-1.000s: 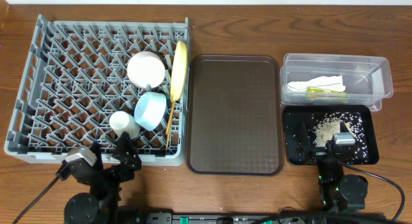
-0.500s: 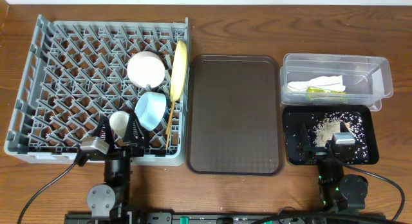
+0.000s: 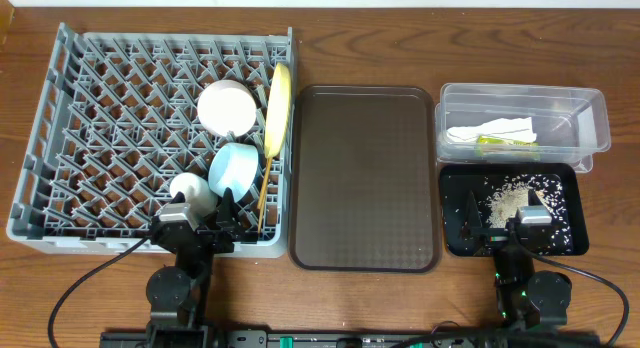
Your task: Sort waste into correct bins and load items into the dishwasher
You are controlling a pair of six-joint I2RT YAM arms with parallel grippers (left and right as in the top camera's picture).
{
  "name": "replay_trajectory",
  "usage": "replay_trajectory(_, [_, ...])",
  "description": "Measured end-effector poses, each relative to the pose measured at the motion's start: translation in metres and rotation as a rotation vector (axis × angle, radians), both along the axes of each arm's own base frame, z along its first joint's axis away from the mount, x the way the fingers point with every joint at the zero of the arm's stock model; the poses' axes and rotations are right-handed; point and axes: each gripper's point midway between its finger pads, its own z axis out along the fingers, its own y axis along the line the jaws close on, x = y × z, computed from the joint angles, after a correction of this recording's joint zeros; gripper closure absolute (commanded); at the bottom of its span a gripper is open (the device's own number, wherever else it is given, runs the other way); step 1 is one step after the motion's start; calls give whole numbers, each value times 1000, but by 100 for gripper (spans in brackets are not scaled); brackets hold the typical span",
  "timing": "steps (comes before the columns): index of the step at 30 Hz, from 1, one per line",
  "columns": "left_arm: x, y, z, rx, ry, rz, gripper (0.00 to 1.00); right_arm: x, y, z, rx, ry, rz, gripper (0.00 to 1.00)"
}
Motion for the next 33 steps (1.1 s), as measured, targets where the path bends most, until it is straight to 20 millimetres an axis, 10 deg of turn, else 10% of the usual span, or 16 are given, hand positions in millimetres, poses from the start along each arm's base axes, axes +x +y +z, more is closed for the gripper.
replay_trajectory(33, [0,0,0,110,-4,-12,2,0,0,0,0,0,0,1])
